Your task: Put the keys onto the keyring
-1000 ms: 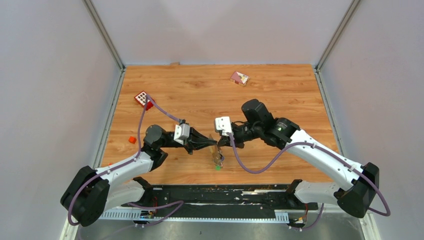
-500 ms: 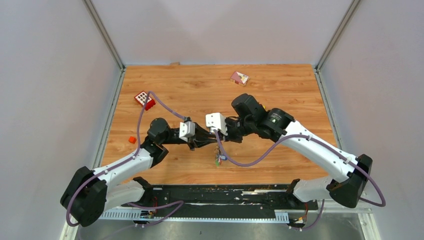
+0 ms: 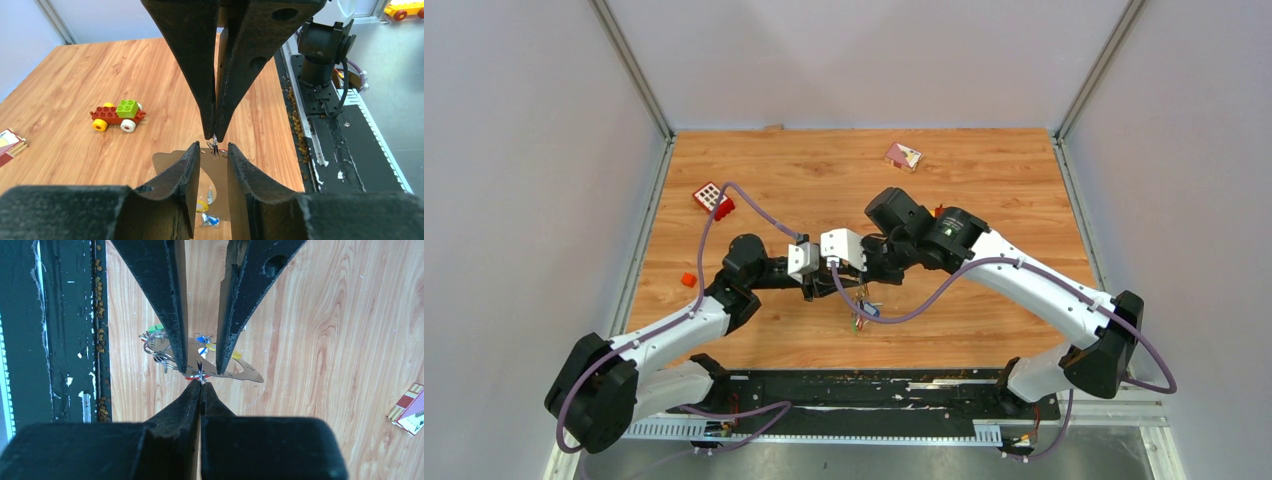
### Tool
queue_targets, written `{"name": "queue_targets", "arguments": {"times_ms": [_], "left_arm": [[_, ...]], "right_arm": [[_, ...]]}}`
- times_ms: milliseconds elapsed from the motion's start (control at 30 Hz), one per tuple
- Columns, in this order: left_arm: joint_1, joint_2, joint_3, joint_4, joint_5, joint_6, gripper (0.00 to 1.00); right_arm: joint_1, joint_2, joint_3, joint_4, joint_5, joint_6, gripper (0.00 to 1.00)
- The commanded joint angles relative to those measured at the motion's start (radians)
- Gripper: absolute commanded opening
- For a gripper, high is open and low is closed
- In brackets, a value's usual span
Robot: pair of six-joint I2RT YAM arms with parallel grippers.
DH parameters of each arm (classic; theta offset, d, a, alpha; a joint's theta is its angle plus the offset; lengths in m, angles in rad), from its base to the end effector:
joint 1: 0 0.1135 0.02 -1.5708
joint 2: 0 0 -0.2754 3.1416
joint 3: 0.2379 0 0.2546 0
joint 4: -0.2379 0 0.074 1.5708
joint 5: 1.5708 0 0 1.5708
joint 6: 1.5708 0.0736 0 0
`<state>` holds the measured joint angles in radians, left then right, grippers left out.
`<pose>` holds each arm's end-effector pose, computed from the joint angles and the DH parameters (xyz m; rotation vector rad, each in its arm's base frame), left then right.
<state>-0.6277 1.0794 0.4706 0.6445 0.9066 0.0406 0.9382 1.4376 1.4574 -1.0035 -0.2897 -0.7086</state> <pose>0.1656 -0.1918 0.2683 1.1988 1.1604 -1.1411 0.1661 0.2622 0.3310 -1.9501 1.6537 0.4586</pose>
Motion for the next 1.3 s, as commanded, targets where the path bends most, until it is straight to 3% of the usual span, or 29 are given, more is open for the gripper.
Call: {"name": "queue_targets", "arguments": {"times_ms": [0,233,367,467,600,700,833,1067,1267], "left_arm": [[0.001,-0.003,0.042,0.028,-0.003,0.006,0.33],[0.0,0.004,0.042,0.05,0.006,-0.01,0.24],[-0.002,0.008,0.045,0.05,0.009,-0.012,0.14],[-0.004,0.013,0.048,0.055,0.014,-0.02,0.0],[0.0,-0.002,0.007,0.164,-0.006,-0.096,0.0],[0.016,-0.002,-0.035,0.311,0.003,-0.188,0.0],[0.022,0.007,-0.053,0.442,0.005,-0.292,0.0],[0.021,0.023,-0.076,0.599,-0.019,-0.419,0.0],[0.021,0.042,-0.079,0.653,-0.025,-0.461,0.0]], "right_arm": [[0.008,-0.008,0.048,0.014,-0.004,0.007,0.0],[0.009,-0.004,0.047,0.031,-0.028,0.015,0.0],[0.008,-0.003,0.045,0.039,-0.041,0.02,0.0],[0.008,-0.005,0.037,0.047,-0.051,0.025,0.0],[0.006,-0.023,0.007,0.071,-0.036,0.042,0.06],[-0.017,-0.069,-0.056,0.121,-0.051,0.059,0.25],[-0.071,-0.157,-0.169,0.211,-0.129,0.082,0.4],[-0.143,-0.3,-0.315,0.355,-0.256,0.088,0.41],[-0.145,-0.326,-0.386,0.447,-0.322,0.069,0.42]]}}
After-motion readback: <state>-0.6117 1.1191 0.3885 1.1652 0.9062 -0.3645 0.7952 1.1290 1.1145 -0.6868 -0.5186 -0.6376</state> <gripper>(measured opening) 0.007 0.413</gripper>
